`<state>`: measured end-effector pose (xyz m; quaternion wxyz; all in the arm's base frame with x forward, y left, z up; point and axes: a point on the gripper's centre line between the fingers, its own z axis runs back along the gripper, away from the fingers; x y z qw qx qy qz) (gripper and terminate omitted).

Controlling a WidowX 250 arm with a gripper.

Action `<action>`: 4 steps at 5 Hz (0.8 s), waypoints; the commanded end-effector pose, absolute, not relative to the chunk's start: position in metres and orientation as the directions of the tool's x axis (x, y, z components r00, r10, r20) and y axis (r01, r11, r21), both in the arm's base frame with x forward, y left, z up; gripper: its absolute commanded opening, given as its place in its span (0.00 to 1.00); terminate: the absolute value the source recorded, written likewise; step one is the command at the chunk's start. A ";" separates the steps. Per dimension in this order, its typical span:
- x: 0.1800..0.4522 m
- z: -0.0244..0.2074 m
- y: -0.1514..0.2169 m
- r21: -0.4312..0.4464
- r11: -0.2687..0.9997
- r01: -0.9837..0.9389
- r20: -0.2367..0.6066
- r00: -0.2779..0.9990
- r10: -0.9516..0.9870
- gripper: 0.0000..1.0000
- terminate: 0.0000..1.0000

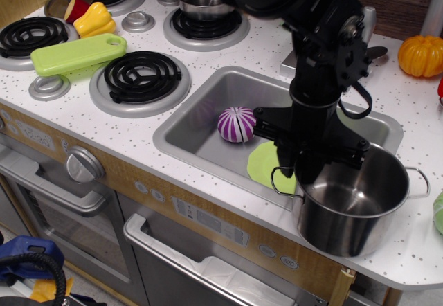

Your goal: Put pot in sink

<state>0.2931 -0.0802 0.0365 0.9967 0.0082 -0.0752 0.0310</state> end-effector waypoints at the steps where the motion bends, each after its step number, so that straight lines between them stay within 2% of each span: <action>1: 0.314 0.073 -0.067 0.083 0.997 0.000 0.231 0.973 -0.020 0.00 0.00; 2: 0.336 0.089 -0.042 0.127 0.989 0.076 0.233 0.967 -0.105 0.00 0.00; 3: 0.356 0.094 -0.016 0.190 0.969 0.156 0.261 0.944 -0.203 0.00 0.00; 4: 0.364 0.082 -0.002 0.202 0.959 0.200 0.301 0.919 -0.255 0.00 0.00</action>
